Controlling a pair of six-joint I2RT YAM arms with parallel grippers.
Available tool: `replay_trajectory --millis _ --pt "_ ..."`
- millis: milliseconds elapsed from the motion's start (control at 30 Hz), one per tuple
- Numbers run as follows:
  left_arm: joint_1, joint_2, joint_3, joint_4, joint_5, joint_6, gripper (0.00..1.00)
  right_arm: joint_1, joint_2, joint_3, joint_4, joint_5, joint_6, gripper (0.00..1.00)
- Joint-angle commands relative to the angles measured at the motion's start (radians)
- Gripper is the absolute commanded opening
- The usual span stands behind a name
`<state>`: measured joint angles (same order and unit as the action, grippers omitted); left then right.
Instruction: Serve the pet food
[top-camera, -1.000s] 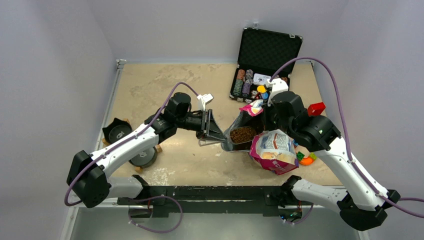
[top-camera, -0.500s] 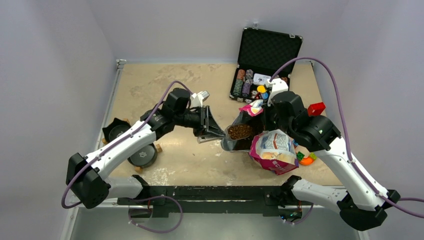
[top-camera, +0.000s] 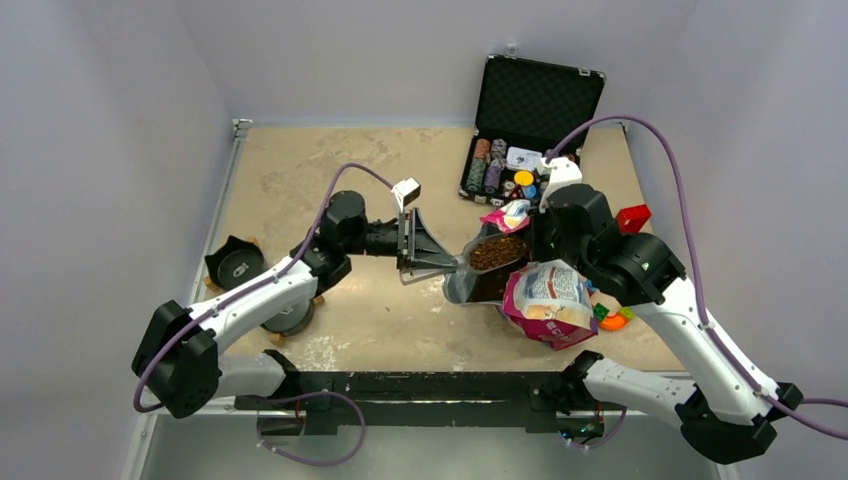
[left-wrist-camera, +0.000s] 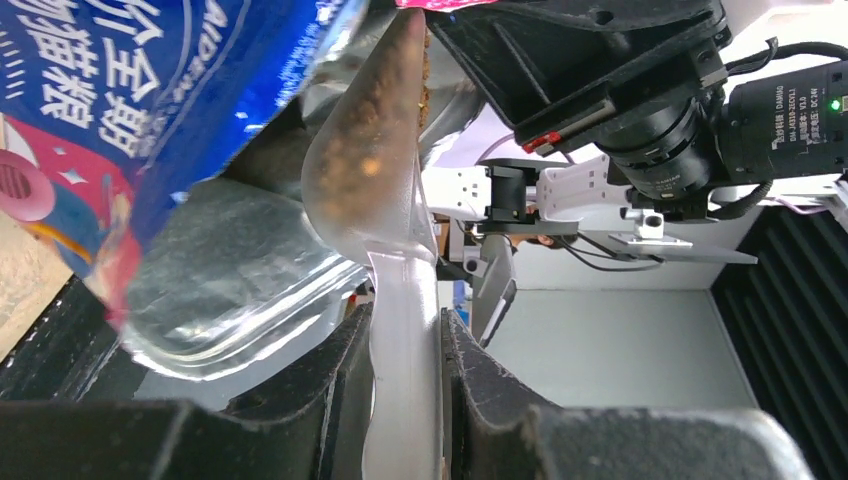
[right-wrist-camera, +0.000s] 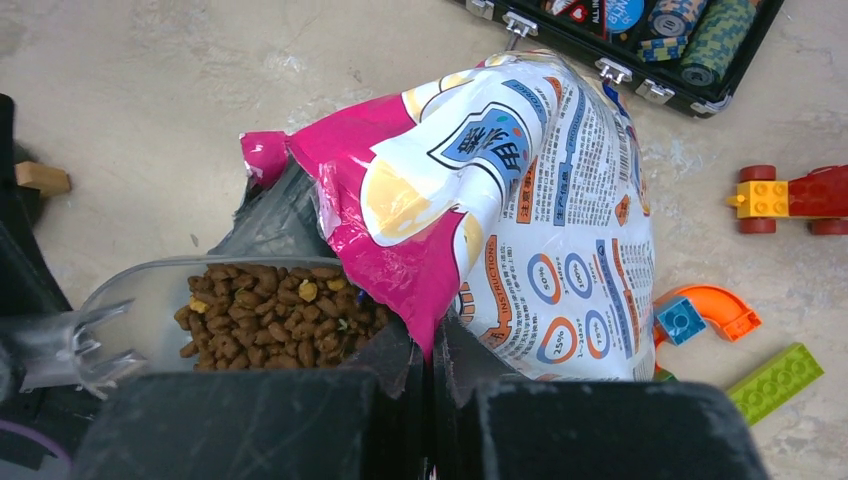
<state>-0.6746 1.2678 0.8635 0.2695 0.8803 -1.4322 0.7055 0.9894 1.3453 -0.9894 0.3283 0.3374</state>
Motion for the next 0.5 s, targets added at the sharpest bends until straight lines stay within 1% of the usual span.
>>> replay_trajectory --millis 0,133,233,300,367,433,467 --pt "0.025 0.000 -0.098 0.320 0.032 -0.142 0.00 0.005 -0.081 0.025 0.093 0.011 0.030 0.00" --pt "0.032 0.052 -0.100 0.374 0.024 -0.140 0.00 0.005 -0.077 0.030 0.100 -0.014 0.027 0.00" --pt "0.039 0.092 -0.137 0.490 0.020 -0.197 0.00 0.004 -0.068 0.054 0.090 -0.017 0.028 0.00" --pt "0.041 0.090 -0.178 0.588 0.020 -0.237 0.00 0.005 -0.076 0.052 0.087 -0.014 0.025 0.00" --pt "0.048 0.057 -0.216 0.592 0.031 -0.228 0.00 0.005 -0.077 0.053 0.089 -0.014 0.023 0.00" --pt "0.053 0.034 -0.218 0.541 0.052 -0.171 0.00 0.004 -0.067 0.063 0.087 -0.023 0.024 0.00" --pt "0.054 0.038 -0.210 0.547 0.069 -0.153 0.00 0.005 -0.062 0.070 0.086 -0.027 0.028 0.00"
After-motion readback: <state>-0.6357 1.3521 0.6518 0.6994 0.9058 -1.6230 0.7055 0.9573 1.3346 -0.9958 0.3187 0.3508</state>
